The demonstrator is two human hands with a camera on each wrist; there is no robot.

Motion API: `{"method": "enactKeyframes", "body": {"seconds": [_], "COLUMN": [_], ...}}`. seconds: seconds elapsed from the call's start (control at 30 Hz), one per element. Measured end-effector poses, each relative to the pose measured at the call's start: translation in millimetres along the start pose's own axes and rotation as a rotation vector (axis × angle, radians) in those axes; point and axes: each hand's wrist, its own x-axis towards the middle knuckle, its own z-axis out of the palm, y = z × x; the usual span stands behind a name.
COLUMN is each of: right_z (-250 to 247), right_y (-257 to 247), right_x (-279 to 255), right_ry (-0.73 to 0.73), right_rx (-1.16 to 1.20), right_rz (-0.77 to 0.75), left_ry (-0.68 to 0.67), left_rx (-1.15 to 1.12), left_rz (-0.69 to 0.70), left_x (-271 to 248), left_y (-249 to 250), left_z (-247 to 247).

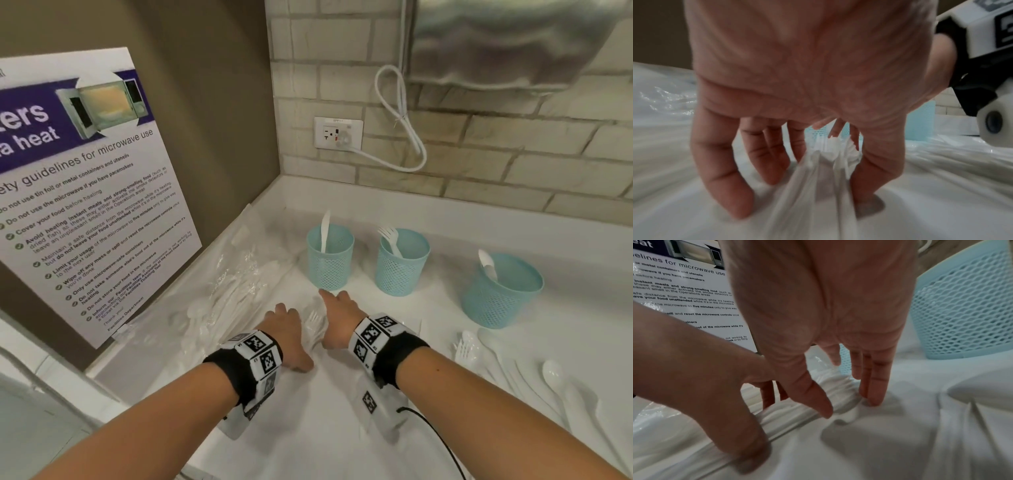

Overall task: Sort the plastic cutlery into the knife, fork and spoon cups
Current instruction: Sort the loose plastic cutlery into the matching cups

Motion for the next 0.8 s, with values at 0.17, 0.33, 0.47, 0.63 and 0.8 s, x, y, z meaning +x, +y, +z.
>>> {"method": "enactKeyframes", "body": {"seconds": [0.17,0.33,0.47,0.63,0.8], "right_z": [-4,-2,3,-13,-54], "right_y": [5,14,16,20,17], "right_x": [2,3,-2,-14,-32], "right_ry": [-0.008,-0.020,0.057,0.191,0.503], "right_rx": [-0.037,-0.039,0.048,0.473,0.790], "right_rz": [-0.016,-0.016,-0.011,-0.154,-0.325], "left_ry": [-0.058,-0.062,-0.026,0.034,0.091], "left_rx": [0.052,0.001,0.030,-0.137,-0.736], "left_rz": [0.094,0.114,0.128,0.222,0.460], "left_x": [10,21,24,21,19], "left_y": [-5,-7,-6,-2,5], "left_z": [-2,1,7,-2,-29]}}
